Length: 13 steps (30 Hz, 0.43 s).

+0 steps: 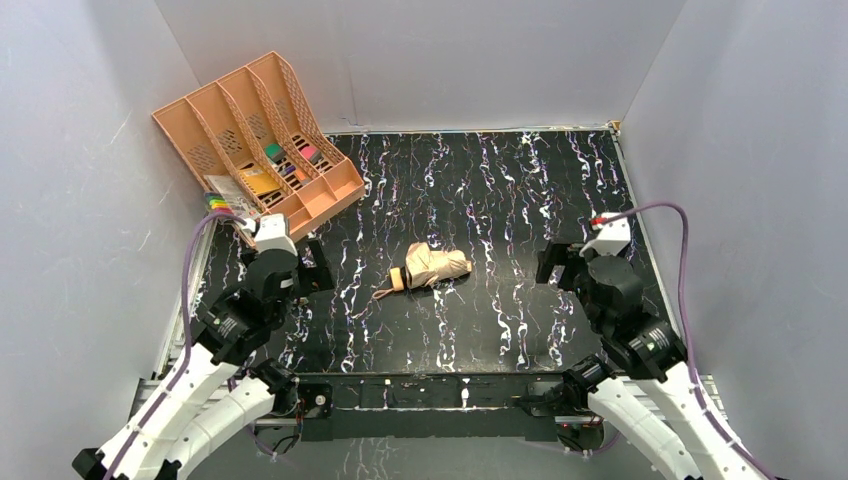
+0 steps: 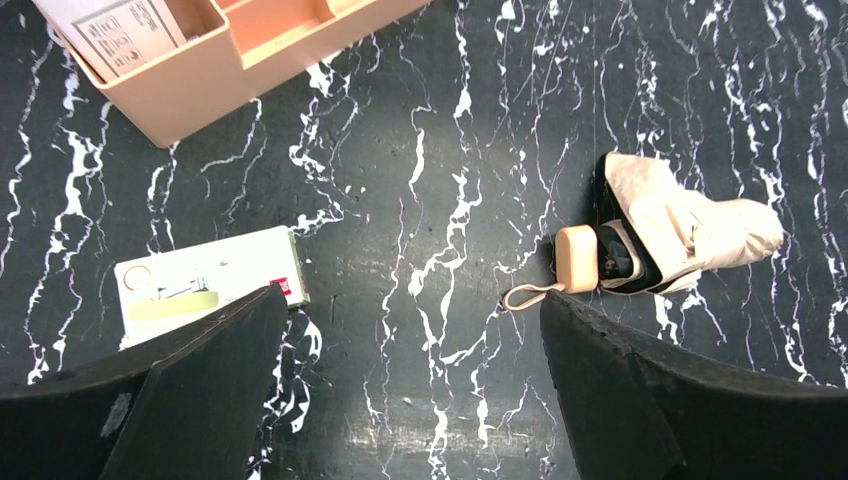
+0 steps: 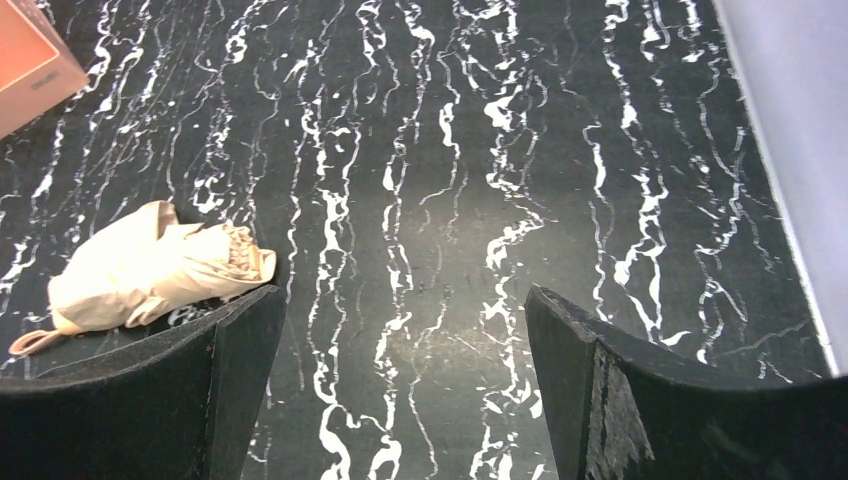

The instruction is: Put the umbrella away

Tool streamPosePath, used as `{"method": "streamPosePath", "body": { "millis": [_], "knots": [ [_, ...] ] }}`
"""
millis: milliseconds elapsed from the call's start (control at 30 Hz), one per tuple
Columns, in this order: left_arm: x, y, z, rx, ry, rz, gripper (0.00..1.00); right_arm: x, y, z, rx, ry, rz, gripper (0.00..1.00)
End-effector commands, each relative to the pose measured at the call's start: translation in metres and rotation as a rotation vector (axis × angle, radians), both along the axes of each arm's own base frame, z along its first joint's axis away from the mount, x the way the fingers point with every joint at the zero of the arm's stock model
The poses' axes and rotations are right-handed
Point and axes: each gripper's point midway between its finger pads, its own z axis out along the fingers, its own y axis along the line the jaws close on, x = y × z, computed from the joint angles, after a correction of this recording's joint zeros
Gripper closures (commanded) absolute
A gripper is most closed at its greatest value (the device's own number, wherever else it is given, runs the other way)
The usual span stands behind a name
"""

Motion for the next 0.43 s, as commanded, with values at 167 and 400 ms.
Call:
{"method": "streamPosePath", "body": {
  "millis": [167,400],
  "knots": [
    [-0.0017,0.0083,0.0067,0.020,-0.050,0.005,0.02,-0.0026,-0.0198,0.0093,-0.027,-0.105,-0.058,0.01],
    [0.0009,0.0063,0.0028,0.033,-0.035,0.002,0.02,-0.0008,-0.0190,0.0066,-0.035,-0.089,-0.061,0.02]
  ]
}}
